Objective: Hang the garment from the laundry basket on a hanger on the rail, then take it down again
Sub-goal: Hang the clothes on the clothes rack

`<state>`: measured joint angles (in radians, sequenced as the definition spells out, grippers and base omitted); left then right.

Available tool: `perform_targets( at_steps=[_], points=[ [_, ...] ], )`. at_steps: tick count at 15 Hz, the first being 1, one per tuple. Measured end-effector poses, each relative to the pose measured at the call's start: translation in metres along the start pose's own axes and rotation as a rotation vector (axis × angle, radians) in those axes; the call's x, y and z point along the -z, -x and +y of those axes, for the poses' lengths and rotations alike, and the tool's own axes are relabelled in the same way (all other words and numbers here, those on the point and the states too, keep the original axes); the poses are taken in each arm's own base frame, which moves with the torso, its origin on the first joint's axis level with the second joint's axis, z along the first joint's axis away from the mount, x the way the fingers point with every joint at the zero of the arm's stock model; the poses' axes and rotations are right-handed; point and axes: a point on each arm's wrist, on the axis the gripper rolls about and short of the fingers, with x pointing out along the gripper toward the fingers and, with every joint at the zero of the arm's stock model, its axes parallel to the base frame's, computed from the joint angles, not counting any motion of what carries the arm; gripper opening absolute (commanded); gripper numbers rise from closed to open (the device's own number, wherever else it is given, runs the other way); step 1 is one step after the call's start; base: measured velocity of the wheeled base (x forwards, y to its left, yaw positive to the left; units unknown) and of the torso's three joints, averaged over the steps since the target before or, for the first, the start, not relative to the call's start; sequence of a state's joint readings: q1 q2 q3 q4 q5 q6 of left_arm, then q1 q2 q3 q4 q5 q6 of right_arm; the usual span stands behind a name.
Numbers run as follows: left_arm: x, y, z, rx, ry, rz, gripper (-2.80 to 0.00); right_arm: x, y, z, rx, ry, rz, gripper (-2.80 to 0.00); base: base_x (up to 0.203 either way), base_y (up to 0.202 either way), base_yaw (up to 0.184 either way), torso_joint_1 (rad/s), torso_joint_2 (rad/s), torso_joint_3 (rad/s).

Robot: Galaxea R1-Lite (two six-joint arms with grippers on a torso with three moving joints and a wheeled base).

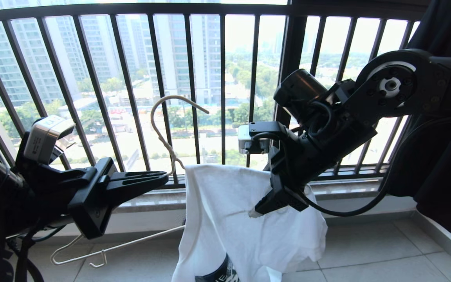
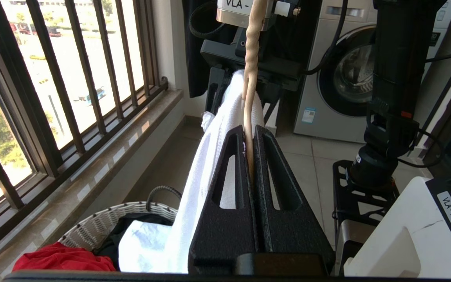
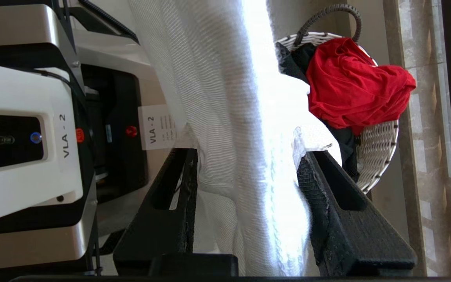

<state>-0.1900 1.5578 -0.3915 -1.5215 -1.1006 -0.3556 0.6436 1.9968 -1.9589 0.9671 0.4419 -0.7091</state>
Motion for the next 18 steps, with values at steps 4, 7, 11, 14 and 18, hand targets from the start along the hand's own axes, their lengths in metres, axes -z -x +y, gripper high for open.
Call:
perform_targets(
  at_steps=[4,7,11,14,18],
  points=[
    [-0.003,0.001,-0.002,-0.005,-0.015,-0.009,-2.8,-0.002,0.0,0.0,0.005,0.01,-0.012,-2.8,0.0,0.0,0.0,0.0,0.0,0.0],
    [-0.005,0.001,-0.002,-0.005,-0.015,-0.013,-2.8,-0.002,0.001,0.0,0.007,0.011,-0.015,-2.8,0.0,0.0,0.0,0.0,0.0,0.0],
    [-0.012,-0.002,0.001,-0.025,0.05,-0.037,-2.8,-0.003,0.004,0.002,0.014,0.014,-0.021,-2.8,0.0,0.0,0.0,0.0,0.0,0.0],
    [-0.015,-0.003,0.003,-0.032,0.049,-0.046,-2.8,-0.004,0.006,0.003,0.014,0.016,-0.023,-2.8,0.0,0.0,0.0,0.0,0.0,0.0],
    [-0.021,-0.003,0.001,-0.038,0.069,-0.036,0.0,-0.004,0.007,0.004,0.014,0.018,-0.025,-2.8,0.0,0.0,0.0,0.0,0.0,0.0]
  ],
)
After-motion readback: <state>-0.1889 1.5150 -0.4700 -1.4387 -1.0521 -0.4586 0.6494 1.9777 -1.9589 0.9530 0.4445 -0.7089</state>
